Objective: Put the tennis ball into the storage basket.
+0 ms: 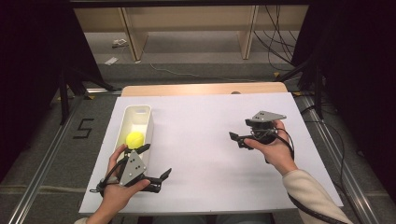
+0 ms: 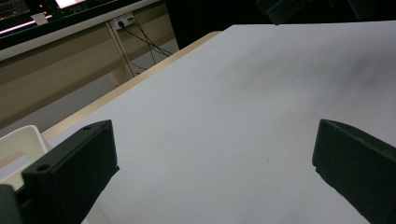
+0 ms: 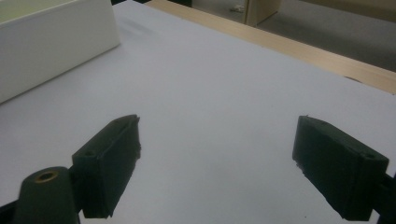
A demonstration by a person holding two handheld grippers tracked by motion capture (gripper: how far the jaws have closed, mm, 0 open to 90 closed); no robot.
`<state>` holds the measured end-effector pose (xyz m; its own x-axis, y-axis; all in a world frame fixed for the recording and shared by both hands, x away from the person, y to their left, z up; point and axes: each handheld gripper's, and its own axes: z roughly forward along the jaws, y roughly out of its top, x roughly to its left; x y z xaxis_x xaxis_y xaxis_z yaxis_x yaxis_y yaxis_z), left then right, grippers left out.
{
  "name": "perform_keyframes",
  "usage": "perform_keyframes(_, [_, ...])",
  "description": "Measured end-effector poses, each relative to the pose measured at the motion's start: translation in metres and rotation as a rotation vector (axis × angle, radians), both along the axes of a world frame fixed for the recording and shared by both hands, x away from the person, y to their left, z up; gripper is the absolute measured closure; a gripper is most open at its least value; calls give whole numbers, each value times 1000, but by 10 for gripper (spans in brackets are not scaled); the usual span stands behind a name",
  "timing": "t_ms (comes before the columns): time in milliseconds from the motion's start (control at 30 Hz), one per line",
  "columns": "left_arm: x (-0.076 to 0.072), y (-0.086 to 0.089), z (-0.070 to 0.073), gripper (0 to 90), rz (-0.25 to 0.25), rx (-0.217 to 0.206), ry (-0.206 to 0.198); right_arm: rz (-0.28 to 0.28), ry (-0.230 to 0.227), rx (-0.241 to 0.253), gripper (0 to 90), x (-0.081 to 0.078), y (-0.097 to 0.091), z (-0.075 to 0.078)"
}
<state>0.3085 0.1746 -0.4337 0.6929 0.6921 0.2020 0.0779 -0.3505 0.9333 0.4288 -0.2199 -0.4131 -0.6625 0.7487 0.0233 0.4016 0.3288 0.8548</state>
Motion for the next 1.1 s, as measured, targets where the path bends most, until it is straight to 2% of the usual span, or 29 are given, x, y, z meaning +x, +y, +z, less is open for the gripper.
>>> perform_keyframes(700, [1, 0, -1, 0, 5, -3, 4, -42, -10, 15, 161, -18, -29, 2])
perform_keyframes(1100, [1, 1, -1, 0, 7, -1, 3, -70, -3, 23, 160, -25, -45, -3])
